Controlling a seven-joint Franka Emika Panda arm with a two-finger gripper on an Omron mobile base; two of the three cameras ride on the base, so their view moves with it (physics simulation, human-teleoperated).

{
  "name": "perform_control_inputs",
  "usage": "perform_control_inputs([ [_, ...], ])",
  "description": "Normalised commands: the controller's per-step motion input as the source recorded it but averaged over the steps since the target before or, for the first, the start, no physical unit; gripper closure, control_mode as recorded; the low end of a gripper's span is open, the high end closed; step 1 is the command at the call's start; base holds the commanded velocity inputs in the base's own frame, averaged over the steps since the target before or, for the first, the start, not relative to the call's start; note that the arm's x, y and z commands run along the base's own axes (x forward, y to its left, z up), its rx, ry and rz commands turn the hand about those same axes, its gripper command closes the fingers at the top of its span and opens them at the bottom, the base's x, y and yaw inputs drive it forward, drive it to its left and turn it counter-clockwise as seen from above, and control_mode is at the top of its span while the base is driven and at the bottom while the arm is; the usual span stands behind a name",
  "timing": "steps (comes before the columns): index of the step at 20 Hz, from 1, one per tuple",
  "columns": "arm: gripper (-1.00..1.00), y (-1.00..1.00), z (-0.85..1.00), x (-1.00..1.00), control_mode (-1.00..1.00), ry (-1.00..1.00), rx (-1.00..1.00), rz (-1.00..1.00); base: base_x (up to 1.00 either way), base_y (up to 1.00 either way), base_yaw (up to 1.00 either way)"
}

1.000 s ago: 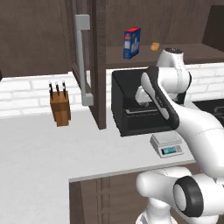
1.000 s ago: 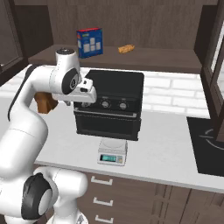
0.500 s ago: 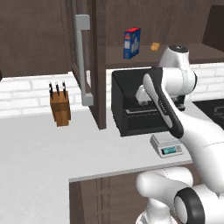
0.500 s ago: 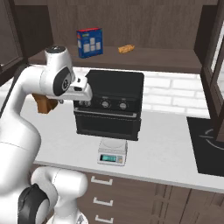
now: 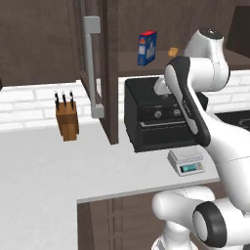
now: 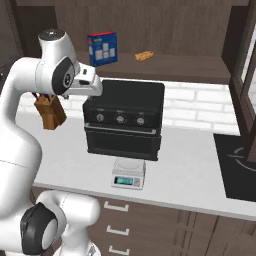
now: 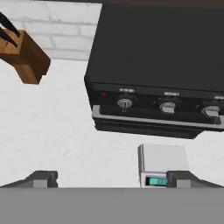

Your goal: Pick the boxed food and place it on the digital scale for weighing, and close the cabinet.

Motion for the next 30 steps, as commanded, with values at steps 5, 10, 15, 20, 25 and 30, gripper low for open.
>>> perform_control_inputs([
  [5, -1.00, 0.08, 0.52, 0.00, -1.00, -0.40, 0.00, 0.00, 0.00, 0.00, 0.00],
  [10, -1.00, 0.16, 0.34, 0.00, -1.00, -0.33, 0.00, 0.00, 0.00, 0.00, 0.00],
  [15, -1.00, 0.01, 0.34, 0.00, -1.00, -0.20, 0.00, 0.00, 0.00, 0.00, 0.00],
  [20, -1.00, 0.09, 0.16, 0.02, -1.00, -0.02, -0.02, -0.05, 0.00, 0.00, 0.00],
  [25, -1.00, 0.03, 0.05, 0.26, -1.00, 0.00, 0.00, -0.10, 0.00, 0.00, 0.00],
  [30, -1.00, 0.00, 0.01, 0.29, -1.00, 0.00, 0.00, -0.03, 0.00, 0.00, 0.00],
])
